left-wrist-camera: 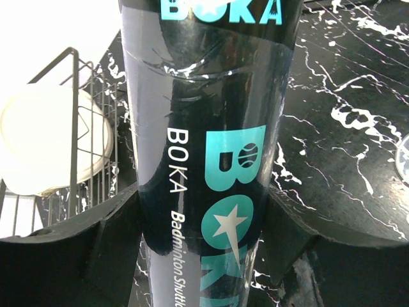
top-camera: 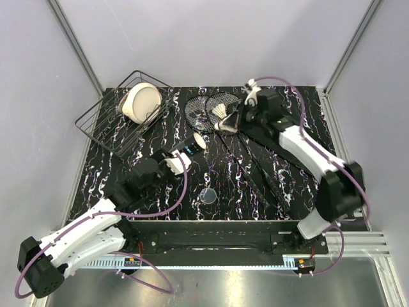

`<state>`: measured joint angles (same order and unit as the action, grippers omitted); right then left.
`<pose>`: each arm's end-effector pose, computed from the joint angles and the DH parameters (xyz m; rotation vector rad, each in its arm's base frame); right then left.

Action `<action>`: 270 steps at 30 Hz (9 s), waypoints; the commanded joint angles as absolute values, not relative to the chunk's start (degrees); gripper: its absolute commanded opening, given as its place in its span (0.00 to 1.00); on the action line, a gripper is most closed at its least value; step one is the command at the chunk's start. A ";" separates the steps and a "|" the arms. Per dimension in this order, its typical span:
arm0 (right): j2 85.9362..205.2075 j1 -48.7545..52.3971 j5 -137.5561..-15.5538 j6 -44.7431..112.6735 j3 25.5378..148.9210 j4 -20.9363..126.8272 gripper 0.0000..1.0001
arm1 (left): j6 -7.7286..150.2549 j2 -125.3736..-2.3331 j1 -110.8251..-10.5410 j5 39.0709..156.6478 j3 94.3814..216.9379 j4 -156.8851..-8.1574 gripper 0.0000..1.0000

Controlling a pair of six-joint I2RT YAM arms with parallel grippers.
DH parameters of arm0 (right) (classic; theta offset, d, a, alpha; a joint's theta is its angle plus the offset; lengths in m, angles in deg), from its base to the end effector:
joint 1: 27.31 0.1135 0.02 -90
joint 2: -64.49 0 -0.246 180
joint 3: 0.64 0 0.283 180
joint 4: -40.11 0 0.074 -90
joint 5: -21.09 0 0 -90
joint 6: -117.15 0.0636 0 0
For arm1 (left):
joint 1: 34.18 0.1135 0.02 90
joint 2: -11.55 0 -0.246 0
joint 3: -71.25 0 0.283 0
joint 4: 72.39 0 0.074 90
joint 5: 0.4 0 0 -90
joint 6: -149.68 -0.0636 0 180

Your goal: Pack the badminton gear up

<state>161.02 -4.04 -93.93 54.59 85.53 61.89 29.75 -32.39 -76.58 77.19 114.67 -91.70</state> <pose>0.3916 0.1977 0.2370 -0.1911 2.2264 0.9697 0.1967 -0.1611 0.2355 1.0059 1.6224 0.0605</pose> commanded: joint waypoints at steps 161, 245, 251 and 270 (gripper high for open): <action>125.14 -3.93 -108.55 78.91 69.96 46.82 0.00 | 30.24 -27.12 -76.63 89.25 116.27 -86.38 0.00; 150.36 11.45 -104.69 71.63 77.25 48.20 0.91 | 29.89 -25.27 -77.69 91.88 115.83 -85.59 0.00; 144.22 7.77 -102.75 69.25 75.15 51.65 0.93 | 29.80 -24.57 -77.86 90.92 115.75 -85.59 0.00; 152.65 13.21 -103.98 73.03 76.46 44.71 0.90 | 29.54 -25.01 -78.04 91.18 115.40 -85.59 0.00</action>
<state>150.62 12.33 -104.16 71.25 74.10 50.04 29.66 -25.66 -77.54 89.11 114.12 -92.59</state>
